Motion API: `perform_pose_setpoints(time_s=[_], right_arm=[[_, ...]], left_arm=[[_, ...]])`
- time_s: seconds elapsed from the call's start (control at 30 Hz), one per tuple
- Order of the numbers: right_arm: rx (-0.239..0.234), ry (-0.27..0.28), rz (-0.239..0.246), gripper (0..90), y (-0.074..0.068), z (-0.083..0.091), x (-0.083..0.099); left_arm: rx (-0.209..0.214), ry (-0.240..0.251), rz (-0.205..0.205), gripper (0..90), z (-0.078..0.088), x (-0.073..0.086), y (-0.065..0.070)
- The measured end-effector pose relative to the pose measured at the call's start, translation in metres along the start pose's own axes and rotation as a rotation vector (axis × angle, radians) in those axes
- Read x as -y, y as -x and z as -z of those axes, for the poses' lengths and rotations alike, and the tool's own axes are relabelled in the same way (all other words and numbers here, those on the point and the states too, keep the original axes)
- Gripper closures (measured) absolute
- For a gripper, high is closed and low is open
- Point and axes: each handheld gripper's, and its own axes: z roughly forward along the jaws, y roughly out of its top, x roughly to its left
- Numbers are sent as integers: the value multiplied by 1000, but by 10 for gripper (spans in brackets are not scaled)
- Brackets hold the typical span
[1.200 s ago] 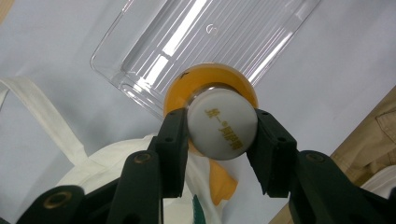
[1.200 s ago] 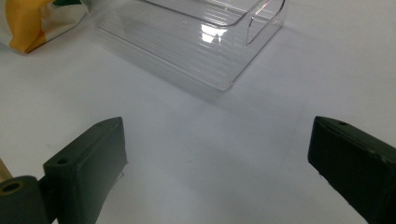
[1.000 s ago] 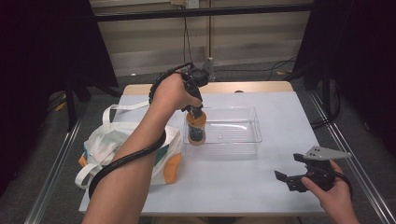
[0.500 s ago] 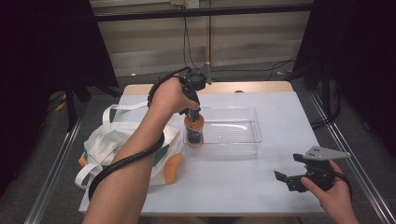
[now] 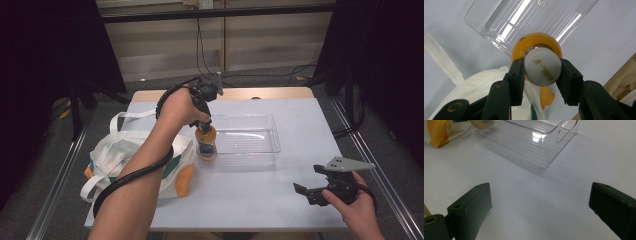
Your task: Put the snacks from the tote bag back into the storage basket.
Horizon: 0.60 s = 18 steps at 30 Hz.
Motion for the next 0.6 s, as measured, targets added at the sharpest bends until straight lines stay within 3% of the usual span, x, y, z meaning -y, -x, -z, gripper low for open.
perform_pose_setpoints(time_s=[0.6], right_arm=[[-4, -3, 6, 42, -1, -1, 0]], left_arm=[[6, -6, -2, 593, -9, 2, -2]])
